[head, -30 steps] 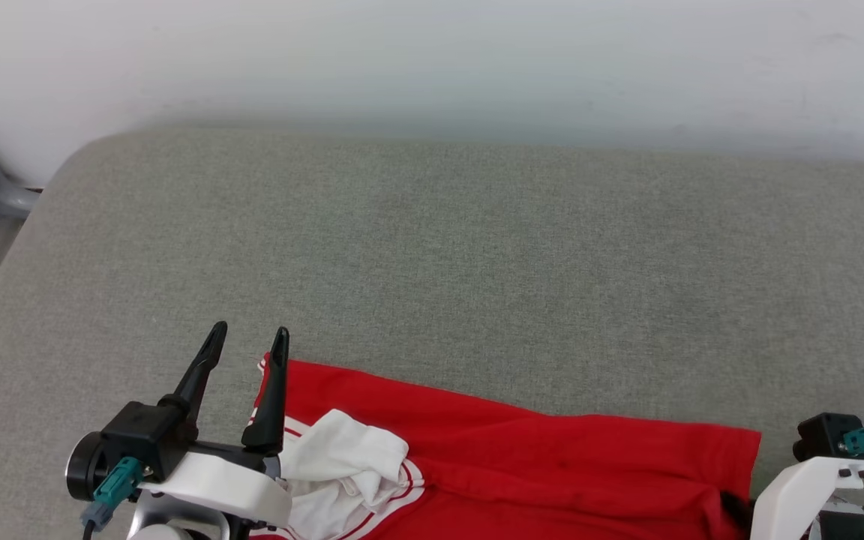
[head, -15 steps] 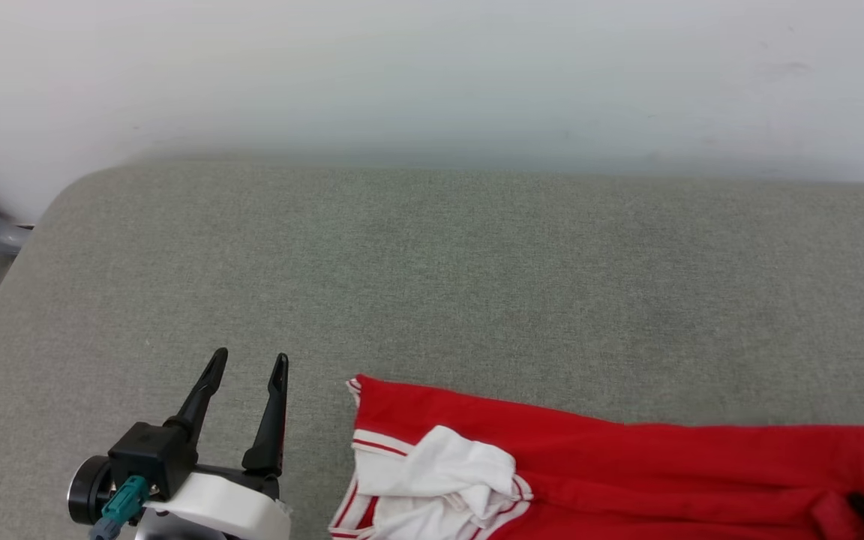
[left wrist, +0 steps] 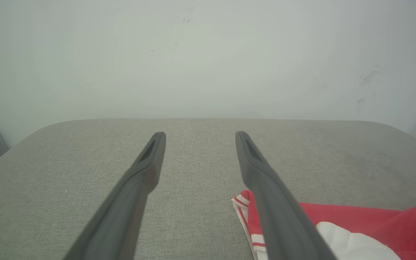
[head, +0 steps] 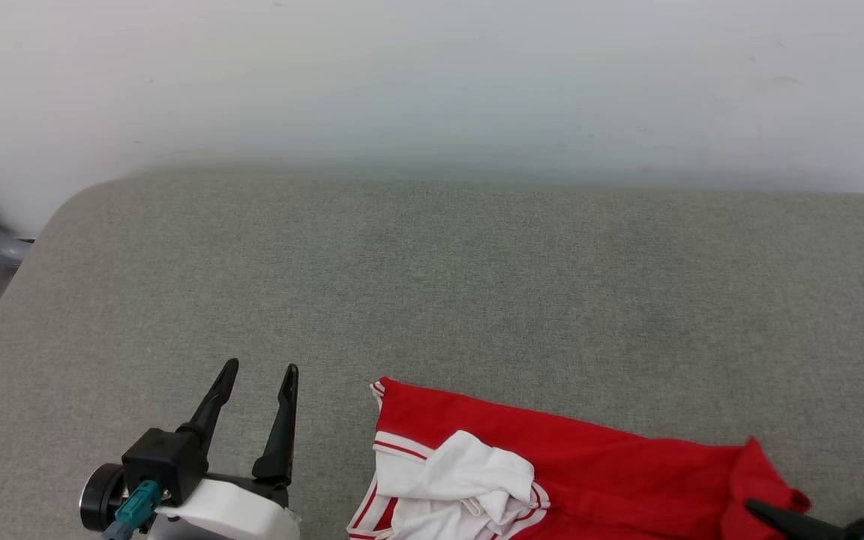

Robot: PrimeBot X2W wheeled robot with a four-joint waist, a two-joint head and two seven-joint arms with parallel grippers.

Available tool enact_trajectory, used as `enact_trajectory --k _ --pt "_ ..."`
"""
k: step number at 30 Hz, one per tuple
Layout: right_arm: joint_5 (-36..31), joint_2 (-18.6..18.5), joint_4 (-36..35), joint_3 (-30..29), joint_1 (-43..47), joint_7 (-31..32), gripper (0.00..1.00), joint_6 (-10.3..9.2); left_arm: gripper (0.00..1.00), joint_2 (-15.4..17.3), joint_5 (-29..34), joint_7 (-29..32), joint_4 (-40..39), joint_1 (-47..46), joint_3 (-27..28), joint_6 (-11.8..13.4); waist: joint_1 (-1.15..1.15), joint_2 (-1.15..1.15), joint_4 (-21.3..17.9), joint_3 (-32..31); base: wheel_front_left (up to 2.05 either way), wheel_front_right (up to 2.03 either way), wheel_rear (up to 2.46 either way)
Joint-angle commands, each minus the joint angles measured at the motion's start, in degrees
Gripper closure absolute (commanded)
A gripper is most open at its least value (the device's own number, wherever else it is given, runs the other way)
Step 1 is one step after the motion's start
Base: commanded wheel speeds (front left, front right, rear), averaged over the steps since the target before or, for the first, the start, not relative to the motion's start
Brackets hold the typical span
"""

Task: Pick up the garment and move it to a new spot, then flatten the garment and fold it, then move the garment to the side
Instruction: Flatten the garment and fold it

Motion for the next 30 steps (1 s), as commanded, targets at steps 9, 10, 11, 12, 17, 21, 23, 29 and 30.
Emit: enact_trajectory --k 9,10,11,12,17,21,23,29,30 --pt "22.9 0.3 4.1 16.4 -2.7 -2.9 1.0 -0.03 0.0 0.1 -0.3 1.0 -0.4 -1.4 -0.5 -0.3 0.0 0.0 2.2 0.7 0.0 0.0 0.0" --pt "23.9 0.3 4.0 18.4 -3.0 -3.7 1.0 -0.03 0.0 0.1 -0.3 1.1 -0.4 -1.6 -0.5 -0.2 0.0 0.0 2.5 0.8 0.0 0.0 0.0" --pt "25.0 0.3 3.9 20.6 -3.2 -4.5 1.0 -0.03 0.0 0.1 -0.3 1.1 -0.4 -1.8 -0.6 -0.2 0.0 0.0 2.9 0.9 0.0 0.0 0.0" --pt "26.2 0.3 3.9 22.4 -3.6 -5.5 1.0 -0.03 0.0 0.1 -0.4 1.2 -0.4 -2.0 -0.6 -0.3 0.0 0.0 3.3 1.2 0.0 0.0 0.0" --pt "28.8 0.2 4.9 32.2 -6.2 -10.1 1.0 -0.03 0.0 -0.4 -0.7 1.0 -0.2 -3.2 -0.6 -0.6 0.0 0.0 5.1 2.8 0.0 0.0 0.0" --pt "27.9 0.2 6.5 38.2 -9.1 -14.3 1.0 -0.03 0.0 -0.9 -0.8 0.7 0.0 -4.5 -0.4 -1.0 0.0 0.0 6.4 4.9 0.0 0.0 0.0" --pt "26.4 0.2 8.8 42.6 -11.3 -18.6 1.0 -0.03 0.0 -1.5 -0.8 0.4 0.4 -5.7 -0.2 -1.5 0.0 0.0 7.2 7.2 0.0 0.0 0.0" --pt "24.8 0.2 12.3 46.9 -13.6 -22.2 0.03 -0.03 0.0 -2.4 -0.7 0.0 1.9 -7.3 -0.4 -2.9 0.0 0.0 7.6 9.3 0.0 0.0 0.0" --pt "24.9 0.2 12.6 47.4 -13.9 -22.7 0.0 -0.02 0.0 -2.6 -0.6 -0.1 2.2 -7.4 -0.3 -2.9 0.0 0.0 7.5 9.4 0.0 0.0 0.0"
